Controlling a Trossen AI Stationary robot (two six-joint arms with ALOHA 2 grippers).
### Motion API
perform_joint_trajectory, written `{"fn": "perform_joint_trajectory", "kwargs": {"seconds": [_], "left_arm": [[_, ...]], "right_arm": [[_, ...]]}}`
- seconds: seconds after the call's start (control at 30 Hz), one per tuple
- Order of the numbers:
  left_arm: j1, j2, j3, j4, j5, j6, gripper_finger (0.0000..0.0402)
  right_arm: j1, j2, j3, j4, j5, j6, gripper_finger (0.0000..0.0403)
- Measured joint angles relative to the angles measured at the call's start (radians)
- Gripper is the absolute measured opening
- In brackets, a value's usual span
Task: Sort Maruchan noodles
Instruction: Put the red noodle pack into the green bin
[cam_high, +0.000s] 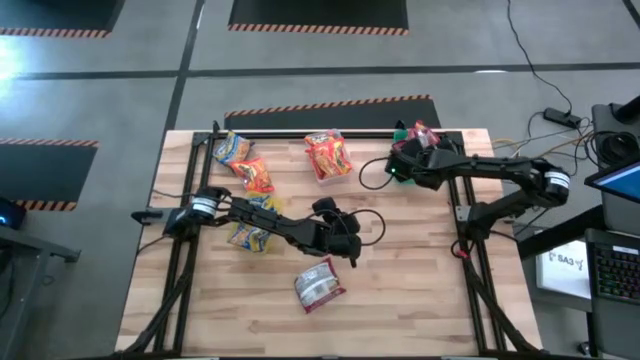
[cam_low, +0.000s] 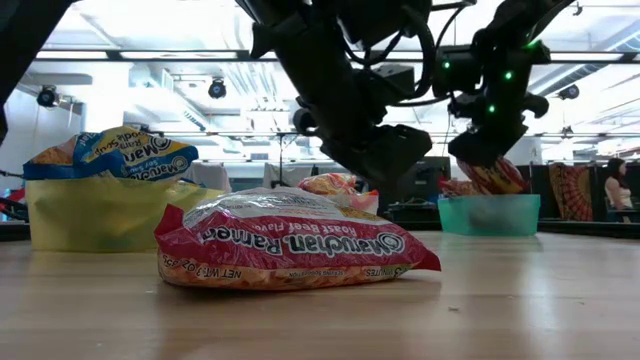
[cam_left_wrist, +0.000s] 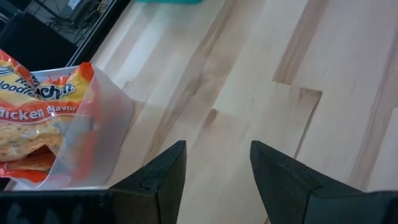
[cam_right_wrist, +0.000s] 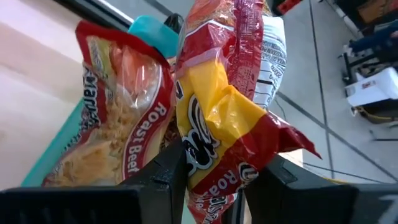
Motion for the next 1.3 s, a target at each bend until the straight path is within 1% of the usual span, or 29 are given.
{"fn": "perform_joint_trajectory", "kwargs": {"seconds": [0.07,0.2,0.37,0.43,0.6,0.73,0.8,0.93,1.0,1.07,1.13,1.3], "left_arm": [[0.000,0.000,0.000,-0.010,0.000,0.000,0.0164],[0.000,0.000,0.000,-0.041,0.000,0.003,0.0164],[0.001,-0.001,0.000,-0.089,-0.001,0.027,0.0164],[0.005,-0.009,0.000,-0.122,-0.004,0.026,0.0164],[0.017,-0.051,0.000,-0.200,-0.025,0.010,0.0164],[0.017,-0.074,0.000,-0.254,-0.025,0.010,0.0164],[0.016,-0.087,0.000,-0.317,-0.023,0.011,0.0164],[0.017,-0.115,0.000,-0.481,-0.022,-0.040,0.0164],[0.017,-0.133,-0.001,-0.536,-0.023,-0.078,0.0164],[0.015,-0.150,-0.001,-0.574,-0.011,-0.107,0.0164],[0.009,-0.163,-0.001,-0.584,0.031,-0.125,0.0164],[-0.036,-0.184,-0.007,-0.588,0.200,-0.132,0.0164]], "right_arm": [[0.000,0.009,0.000,-0.003,-0.004,-0.020,0.0121],[0.000,0.010,0.000,-0.006,-0.043,-0.045,0.0144],[0.001,-0.025,0.013,-0.008,-0.051,-0.049,0.0168],[0.002,-0.054,0.025,-0.008,-0.096,-0.057,0.0172],[0.013,-0.132,0.050,0.001,-0.251,-0.091,0.0172],[0.025,-0.174,0.048,0.000,-0.318,-0.093,0.0171],[0.045,-0.198,0.048,0.006,-0.360,-0.090,0.0170],[0.119,-0.242,0.048,0.035,-0.414,-0.090,0.0165],[0.168,-0.259,0.048,0.054,-0.417,-0.083,0.0162],[0.219,-0.266,0.046,0.081,-0.444,-0.067,0.0159],[0.272,-0.266,0.039,0.123,-0.497,-0.056,0.0157],[0.414,-0.230,0.000,0.249,-0.630,-0.039,0.0155]]}}
